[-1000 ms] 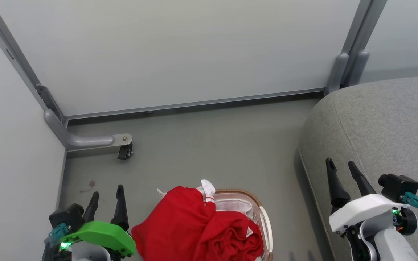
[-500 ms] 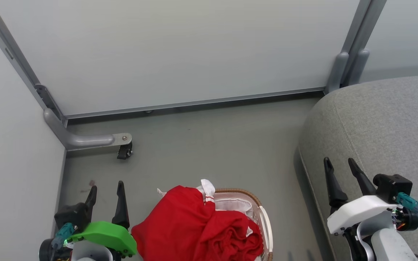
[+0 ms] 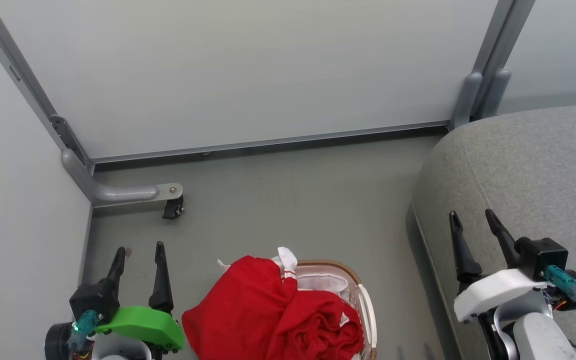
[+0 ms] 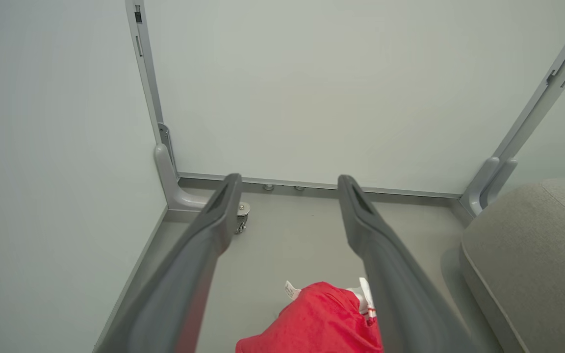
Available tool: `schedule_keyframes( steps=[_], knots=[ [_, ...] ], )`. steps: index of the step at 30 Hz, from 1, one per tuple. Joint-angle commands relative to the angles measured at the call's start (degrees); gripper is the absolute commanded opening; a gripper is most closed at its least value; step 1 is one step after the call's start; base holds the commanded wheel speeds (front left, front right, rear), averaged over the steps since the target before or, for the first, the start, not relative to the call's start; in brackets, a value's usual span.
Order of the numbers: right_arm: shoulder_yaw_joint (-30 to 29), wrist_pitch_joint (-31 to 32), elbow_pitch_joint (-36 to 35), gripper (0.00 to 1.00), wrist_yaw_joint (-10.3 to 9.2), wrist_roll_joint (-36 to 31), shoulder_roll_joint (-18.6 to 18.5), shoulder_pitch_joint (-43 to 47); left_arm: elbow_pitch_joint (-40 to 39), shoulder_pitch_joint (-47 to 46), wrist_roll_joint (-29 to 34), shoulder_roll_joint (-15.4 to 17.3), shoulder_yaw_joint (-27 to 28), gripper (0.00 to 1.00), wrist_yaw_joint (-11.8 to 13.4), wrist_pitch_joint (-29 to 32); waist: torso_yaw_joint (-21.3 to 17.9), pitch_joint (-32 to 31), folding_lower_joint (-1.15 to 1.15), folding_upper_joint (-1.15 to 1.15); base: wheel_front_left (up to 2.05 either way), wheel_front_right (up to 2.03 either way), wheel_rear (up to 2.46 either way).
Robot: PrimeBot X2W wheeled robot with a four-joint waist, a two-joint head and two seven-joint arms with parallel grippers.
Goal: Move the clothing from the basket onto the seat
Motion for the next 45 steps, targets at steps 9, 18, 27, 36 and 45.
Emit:
schedule_keyframes(
  steps=[9, 18, 27, 36, 45],
  knots=[
    [1.15, -1.35, 1.24, 1.0, 0.02, -3.55, -0.27, -0.29, 2.73, -0.69, 1.62, 0.06, -2.38, 1.0, -0.36, -1.4, -0.64, 3.44, 0.0, 0.0, 0.0, 0.0, 0.0],
    [1.02, -2.19, -2.85, 1.0, 0.0, -5.07, -0.3, -6.51, 5.49, -7.27, 4.27, 0.08, -6.95, 1.0, -1.14, -2.28, -2.83, 14.53, 0.0, 0.0, 0.0, 0.0, 0.0],
    [3.05, -2.56, -6.86, 1.0, 0.01, -4.4, -0.29, -13.25, 10.77, -16.19, 7.56, 0.15, -10.14, 1.0, -2.06, -2.64, -6.31, 26.02, 0.0, 0.0, 0.0, 0.0, 0.0],
    [5.19, -2.56, -10.54, 1.0, 0.0, -1.78, -0.28, -18.17, 17.36, -24.15, 11.26, 0.32, -12.0, 1.0, -2.72, -2.64, -10.19, 34.71, 0.0, 0.0, 0.0, 0.0, 0.0],
    [5.82, -2.56, -11.55, 1.0, -0.01, 0.35, -0.27, -19.43, 23.95, -28.95, 13.16, 1.43, -14.27, 1.0, -3.49, -2.63, -12.88, 40.21, 0.0, 0.0, 0.0, 0.0, 0.0]
  ],
)
